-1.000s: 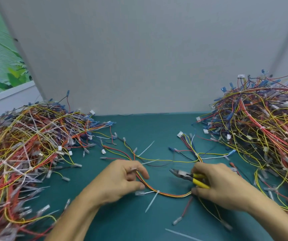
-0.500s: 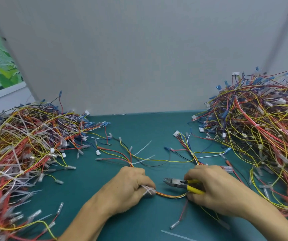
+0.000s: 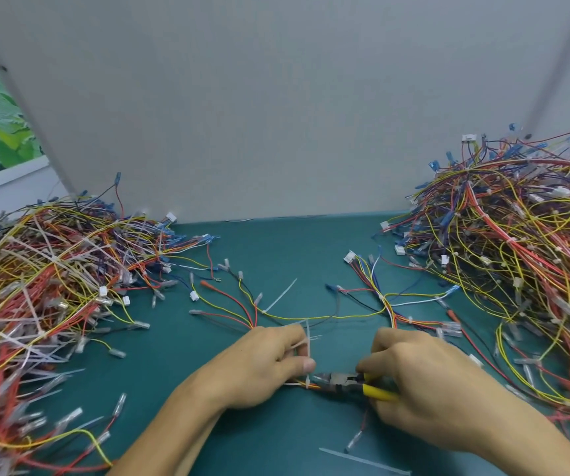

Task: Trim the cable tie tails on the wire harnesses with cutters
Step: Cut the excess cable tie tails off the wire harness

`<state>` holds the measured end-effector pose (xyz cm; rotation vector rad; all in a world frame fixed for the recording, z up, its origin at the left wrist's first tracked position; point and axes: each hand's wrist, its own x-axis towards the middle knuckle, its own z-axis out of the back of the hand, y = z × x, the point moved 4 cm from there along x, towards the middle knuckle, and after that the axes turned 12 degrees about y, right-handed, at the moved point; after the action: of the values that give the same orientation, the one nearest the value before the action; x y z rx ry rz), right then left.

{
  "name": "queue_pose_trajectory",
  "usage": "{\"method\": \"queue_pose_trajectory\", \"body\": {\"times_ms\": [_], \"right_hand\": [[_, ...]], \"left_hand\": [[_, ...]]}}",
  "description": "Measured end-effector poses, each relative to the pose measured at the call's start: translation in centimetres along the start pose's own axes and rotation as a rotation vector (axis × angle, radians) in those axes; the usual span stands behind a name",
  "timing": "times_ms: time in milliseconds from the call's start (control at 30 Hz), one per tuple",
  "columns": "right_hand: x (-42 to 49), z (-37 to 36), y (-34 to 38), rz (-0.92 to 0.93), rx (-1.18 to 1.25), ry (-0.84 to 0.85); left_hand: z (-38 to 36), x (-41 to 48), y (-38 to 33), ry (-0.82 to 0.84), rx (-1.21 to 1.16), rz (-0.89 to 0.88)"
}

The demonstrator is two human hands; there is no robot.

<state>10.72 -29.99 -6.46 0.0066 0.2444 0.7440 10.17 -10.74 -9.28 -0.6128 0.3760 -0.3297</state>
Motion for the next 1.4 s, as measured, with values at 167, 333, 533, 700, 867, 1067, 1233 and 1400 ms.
{"method": "queue_pose_trajectory", "body": {"times_ms": [167,333,533,700,867,1067,1233,1400], "right_hand": [[0.3,-0.4,0.2,-0.034,-0.026,0.024],[0.6,-0.7,0.6,-0.037,-0.028,0.030],[0.6,-0.7,0.7,-0.039,-0.067,0.034],[0.7,-0.8,0.7,-0.034,-0.081,0.035],[0.7,-0.9,0.7,-0.037,-0.112,0.055],[0.9,-0.9,0.9,-0.018,-0.161,0.101],[1.2,-1.2,0.9,-0.041,-0.214,0.143],[1.2,-0.9,1.2,-0.031,-0.181,0.128]], "left_hand": [[0.1,-0.1,-0.1,-0.003,-0.008,-0.008],[0.2,0.0,-0.1,-0.002,-0.025,-0.010],[0.1,-0.1,-0.2,-0.010,-0.021,-0.006],[0.2,-0.1,-0.3,-0.011,-0.024,-0.009],[0.2,-0.2,-0.4,-0.017,-0.011,-0.012],[0.3,-0.2,-0.6,-0.016,-0.013,-0.021],[0.2,-0.2,-0.6,-0.035,-0.006,-0.043],[1.2,-0.7,-0.2,-0.110,-0.337,-0.094]]}}
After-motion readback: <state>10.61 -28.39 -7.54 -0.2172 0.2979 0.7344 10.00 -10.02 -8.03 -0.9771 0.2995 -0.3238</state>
